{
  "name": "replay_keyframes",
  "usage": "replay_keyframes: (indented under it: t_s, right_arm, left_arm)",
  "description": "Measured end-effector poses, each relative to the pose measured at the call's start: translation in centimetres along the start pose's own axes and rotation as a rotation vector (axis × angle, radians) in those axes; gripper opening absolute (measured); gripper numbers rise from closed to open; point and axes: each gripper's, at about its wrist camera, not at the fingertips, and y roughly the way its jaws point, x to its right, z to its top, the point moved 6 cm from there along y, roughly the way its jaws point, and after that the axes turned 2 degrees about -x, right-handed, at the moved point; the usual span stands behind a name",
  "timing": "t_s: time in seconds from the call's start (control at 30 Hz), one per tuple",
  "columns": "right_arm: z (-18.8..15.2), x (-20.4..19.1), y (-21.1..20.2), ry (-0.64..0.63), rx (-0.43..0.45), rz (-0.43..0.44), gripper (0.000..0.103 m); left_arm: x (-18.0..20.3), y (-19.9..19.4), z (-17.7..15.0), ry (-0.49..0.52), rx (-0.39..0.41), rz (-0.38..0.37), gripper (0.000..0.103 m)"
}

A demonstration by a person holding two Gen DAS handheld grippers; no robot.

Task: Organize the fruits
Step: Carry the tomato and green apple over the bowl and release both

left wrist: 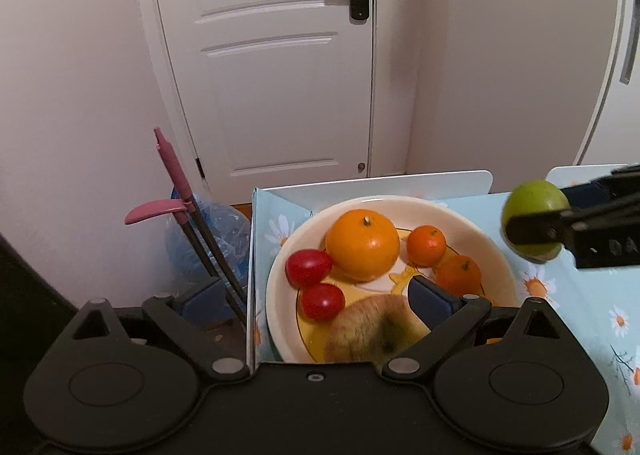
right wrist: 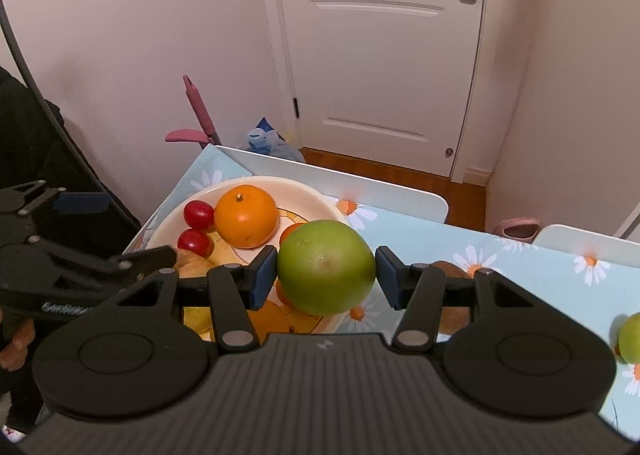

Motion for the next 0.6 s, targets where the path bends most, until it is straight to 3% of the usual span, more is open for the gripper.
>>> replay_keyframes:
  t_s: [0.33, 0.6]
  right_arm:
    - [0.8, -1.4, 2.1, -0.038, -0.039, 0.071, 0.069]
    - [0.6, -2.8, 5.1, -0.038, -0.088, 0.121, 0.069]
  left_arm:
    - [1.2, -2.4, -1.6, -0.028, -0.005, 0.006, 0.102]
    - [1.1, -2.2, -2.9, -0.06, -0.03, 0.021, 0.103]
